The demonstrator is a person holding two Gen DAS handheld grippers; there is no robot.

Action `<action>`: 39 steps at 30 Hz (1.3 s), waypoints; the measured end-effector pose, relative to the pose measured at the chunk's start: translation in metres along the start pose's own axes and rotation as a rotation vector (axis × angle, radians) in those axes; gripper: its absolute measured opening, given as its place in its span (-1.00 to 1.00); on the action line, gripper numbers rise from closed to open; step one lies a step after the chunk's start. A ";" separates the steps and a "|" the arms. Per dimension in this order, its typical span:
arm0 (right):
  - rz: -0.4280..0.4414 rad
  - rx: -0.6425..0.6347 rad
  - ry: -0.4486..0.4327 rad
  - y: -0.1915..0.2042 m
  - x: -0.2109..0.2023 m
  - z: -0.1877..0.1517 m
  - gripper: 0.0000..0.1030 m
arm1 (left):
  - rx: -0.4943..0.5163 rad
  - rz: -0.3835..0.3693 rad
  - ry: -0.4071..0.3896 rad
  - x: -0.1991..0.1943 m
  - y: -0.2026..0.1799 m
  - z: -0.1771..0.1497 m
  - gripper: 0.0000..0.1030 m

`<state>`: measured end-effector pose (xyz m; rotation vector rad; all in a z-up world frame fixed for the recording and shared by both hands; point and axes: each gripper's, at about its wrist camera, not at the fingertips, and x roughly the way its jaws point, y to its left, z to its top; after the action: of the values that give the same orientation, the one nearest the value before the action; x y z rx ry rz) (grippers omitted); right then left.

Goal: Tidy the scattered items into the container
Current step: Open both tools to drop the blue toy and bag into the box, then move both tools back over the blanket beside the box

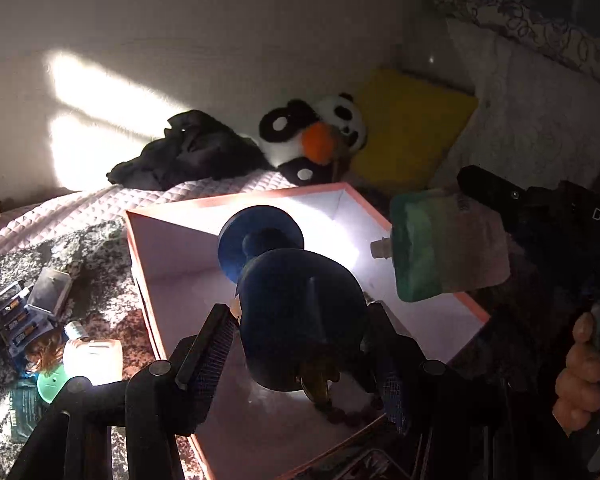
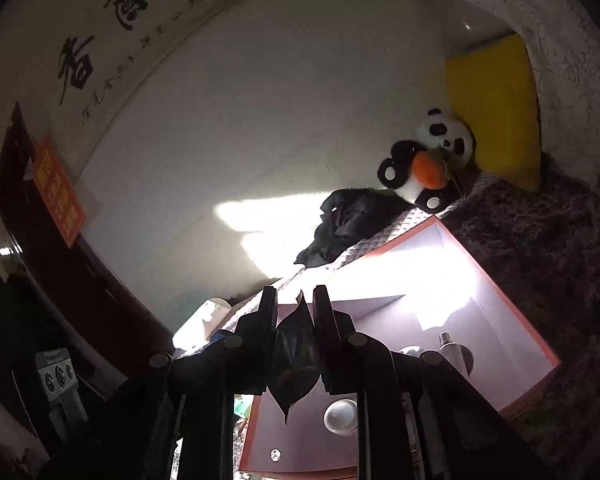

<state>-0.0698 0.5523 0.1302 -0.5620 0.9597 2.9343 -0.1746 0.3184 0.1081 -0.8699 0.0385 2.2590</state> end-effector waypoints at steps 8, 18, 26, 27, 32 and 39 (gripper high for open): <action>-0.023 0.084 0.057 -0.034 0.034 0.008 0.03 | -0.108 -0.046 -0.061 0.016 0.009 0.017 0.61; 0.034 0.086 -0.123 -0.015 -0.011 0.023 0.55 | -0.103 -0.042 -0.224 -0.053 0.011 0.046 0.77; 0.078 0.030 -0.143 0.026 -0.035 0.019 0.55 | -0.055 0.048 -0.288 -0.103 0.013 0.036 0.87; 0.081 0.017 -0.143 0.033 -0.037 0.017 0.55 | -0.052 0.059 -0.291 -0.109 0.015 0.033 0.87; 0.096 -0.080 -0.116 0.073 -0.041 -0.004 0.55 | -0.047 0.132 -0.305 -0.143 0.031 0.011 0.93; 0.063 -0.236 -0.038 0.127 -0.025 -0.062 0.64 | -0.090 0.301 -0.272 -0.180 0.080 -0.038 0.98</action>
<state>-0.0402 0.4158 0.1645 -0.4863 0.6434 3.1251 -0.1081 0.1387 0.1693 -0.6269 -0.0603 2.6625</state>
